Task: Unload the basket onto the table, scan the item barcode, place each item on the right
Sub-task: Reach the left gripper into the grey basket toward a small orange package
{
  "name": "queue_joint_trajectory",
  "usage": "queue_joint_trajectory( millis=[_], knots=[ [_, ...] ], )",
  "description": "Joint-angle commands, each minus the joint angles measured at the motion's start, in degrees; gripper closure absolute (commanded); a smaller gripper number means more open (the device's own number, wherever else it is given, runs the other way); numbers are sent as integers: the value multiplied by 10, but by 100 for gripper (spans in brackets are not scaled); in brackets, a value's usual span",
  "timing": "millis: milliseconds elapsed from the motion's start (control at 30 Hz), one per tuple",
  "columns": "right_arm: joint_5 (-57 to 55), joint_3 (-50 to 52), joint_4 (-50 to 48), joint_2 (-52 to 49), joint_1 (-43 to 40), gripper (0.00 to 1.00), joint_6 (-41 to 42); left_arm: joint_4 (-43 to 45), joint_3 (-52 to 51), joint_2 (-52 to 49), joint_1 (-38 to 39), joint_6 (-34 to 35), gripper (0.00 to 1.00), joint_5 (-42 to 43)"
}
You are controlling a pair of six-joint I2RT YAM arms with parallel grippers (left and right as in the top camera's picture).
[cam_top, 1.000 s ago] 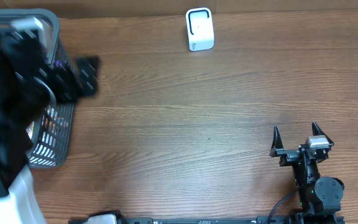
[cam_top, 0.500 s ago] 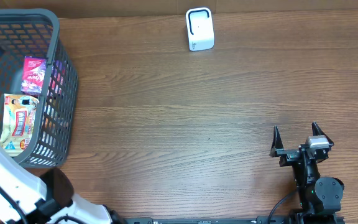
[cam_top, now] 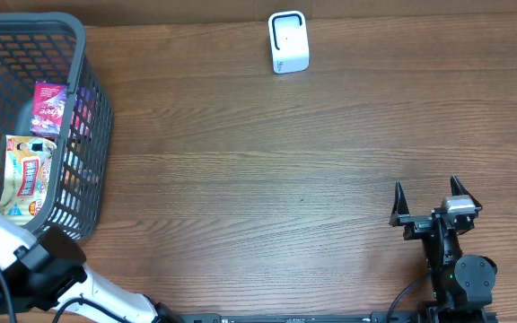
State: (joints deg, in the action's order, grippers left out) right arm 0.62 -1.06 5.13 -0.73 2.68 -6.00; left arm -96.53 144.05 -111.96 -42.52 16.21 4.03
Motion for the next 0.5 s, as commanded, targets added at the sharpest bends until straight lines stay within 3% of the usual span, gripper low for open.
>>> queue_joint_trajectory(
  millis=[0,467],
  knots=[
    [-1,6,-4,6,3,0,0,-1,-57,-16,-4,7,0,-2],
    [-1,6,-4,6,3,0,0,80,-275,-23,0,-16,0,58]
  ],
)
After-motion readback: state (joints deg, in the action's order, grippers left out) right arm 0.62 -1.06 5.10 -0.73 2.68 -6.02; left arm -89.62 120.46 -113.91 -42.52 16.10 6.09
